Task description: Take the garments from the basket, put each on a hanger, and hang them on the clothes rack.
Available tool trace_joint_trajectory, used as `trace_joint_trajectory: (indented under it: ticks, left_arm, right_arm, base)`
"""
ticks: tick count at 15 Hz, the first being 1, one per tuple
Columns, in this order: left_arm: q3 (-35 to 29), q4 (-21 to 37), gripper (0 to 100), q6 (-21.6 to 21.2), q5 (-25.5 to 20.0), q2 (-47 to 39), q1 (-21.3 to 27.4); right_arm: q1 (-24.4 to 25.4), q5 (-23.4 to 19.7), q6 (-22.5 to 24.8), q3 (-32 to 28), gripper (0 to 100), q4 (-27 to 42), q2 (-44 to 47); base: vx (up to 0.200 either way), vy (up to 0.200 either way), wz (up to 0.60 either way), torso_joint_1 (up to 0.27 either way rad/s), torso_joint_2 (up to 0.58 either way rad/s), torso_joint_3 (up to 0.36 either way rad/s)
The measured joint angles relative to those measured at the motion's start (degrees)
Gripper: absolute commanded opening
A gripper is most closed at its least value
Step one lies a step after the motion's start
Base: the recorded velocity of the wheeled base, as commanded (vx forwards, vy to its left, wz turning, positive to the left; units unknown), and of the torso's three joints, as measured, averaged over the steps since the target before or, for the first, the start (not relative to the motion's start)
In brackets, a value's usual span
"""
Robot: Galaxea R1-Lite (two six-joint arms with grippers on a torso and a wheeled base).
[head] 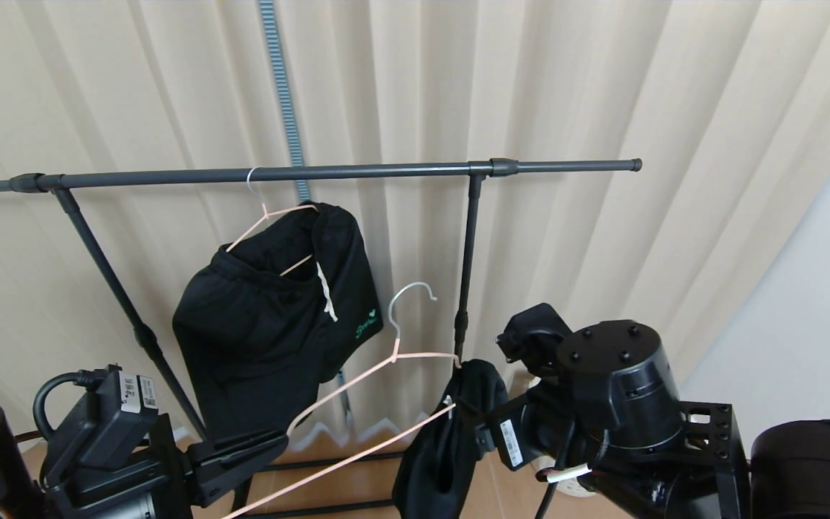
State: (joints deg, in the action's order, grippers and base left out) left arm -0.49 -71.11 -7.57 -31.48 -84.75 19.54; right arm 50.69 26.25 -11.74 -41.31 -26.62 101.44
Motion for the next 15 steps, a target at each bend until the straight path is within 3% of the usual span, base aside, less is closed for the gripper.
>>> trace_joint_trajectory:
  ticks: [5,15]
  left_arm:
    - [0.35,-4.79,0,2.45,0.00,0.00,-0.02]
    - [0.49,-4.99,0,2.46,0.02,-0.06,-0.04]
  right_arm:
    - [-0.77,4.57,-4.27,-2.91,100,0.00,4.73]
    - [-3.23,9.23,-7.67,-7.30,100,0.02,9.34]
  base:
    - [0.000,0.000,0.00,0.000,0.00,0.000]
    - [0.000,0.000,0.00,0.000,0.00,0.000]
